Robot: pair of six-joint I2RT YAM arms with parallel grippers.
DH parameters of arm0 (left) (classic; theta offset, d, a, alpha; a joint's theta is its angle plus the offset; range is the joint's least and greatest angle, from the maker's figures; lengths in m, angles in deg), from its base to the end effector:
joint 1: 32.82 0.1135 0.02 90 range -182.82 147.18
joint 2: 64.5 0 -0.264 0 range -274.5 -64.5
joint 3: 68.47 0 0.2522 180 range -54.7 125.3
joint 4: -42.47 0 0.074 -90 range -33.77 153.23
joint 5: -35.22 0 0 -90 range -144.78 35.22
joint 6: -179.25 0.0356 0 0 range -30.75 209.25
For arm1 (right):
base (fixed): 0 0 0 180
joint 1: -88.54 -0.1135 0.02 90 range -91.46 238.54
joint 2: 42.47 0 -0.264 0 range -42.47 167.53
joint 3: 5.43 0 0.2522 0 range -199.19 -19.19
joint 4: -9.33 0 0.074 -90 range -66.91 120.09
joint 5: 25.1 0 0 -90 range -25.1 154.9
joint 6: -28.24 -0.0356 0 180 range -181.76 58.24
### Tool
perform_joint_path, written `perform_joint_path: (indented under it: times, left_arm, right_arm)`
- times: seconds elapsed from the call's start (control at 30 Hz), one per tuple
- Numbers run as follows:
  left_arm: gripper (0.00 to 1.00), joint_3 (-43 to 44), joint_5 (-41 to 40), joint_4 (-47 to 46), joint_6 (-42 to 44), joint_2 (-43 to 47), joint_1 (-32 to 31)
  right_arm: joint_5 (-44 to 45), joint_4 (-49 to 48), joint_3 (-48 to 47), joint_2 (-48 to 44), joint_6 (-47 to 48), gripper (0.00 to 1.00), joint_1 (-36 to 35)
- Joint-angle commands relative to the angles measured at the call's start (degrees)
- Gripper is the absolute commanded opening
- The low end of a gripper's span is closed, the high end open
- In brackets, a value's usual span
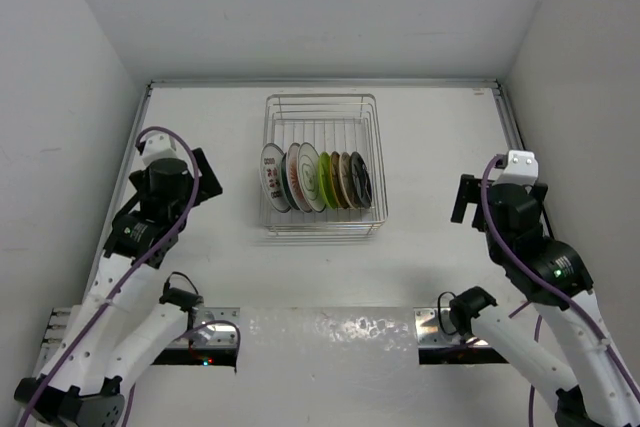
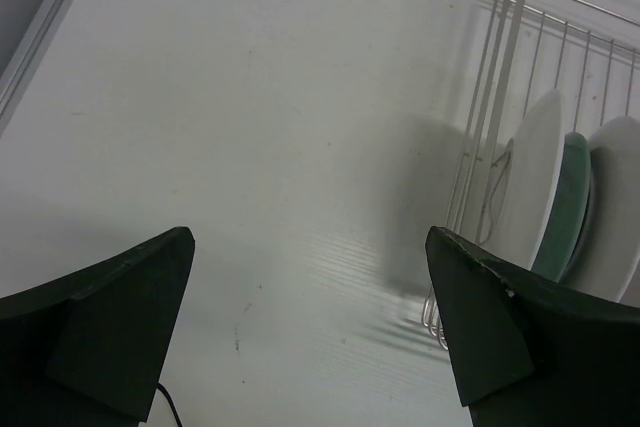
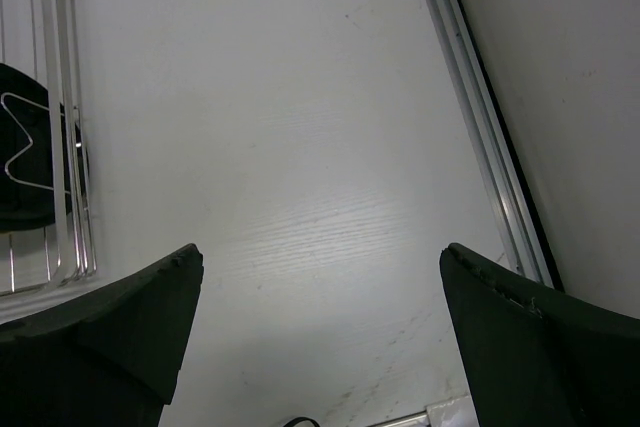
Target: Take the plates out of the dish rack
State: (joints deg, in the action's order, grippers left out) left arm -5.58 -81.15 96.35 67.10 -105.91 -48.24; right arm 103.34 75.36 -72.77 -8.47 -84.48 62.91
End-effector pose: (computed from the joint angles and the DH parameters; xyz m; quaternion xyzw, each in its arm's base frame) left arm 0.1450 -0.0236 0.3237 -0.1598 0.8453 0.0382 0.5084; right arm 0.0975 0.0223 0.3447 0.1368 0.8324 -0.0781 0.5314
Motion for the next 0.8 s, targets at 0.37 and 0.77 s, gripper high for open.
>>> perform_joint_path:
  times: [0.37, 0.77]
  left_arm:
    - [1.00, 14.2, 3.4, 0.0, 0.7, -13.1, -0.8]
    - [0.70, 25.2, -0.9, 1.5, -3.2, -34.2, -13.9]
  right_arm:
    - [-2.7, -2.1, 3.2, 2.6, 0.8, 0.99, 0.1]
    - [-1.8, -3.8, 6.8, 3.6, 2.3, 0.99, 0.2]
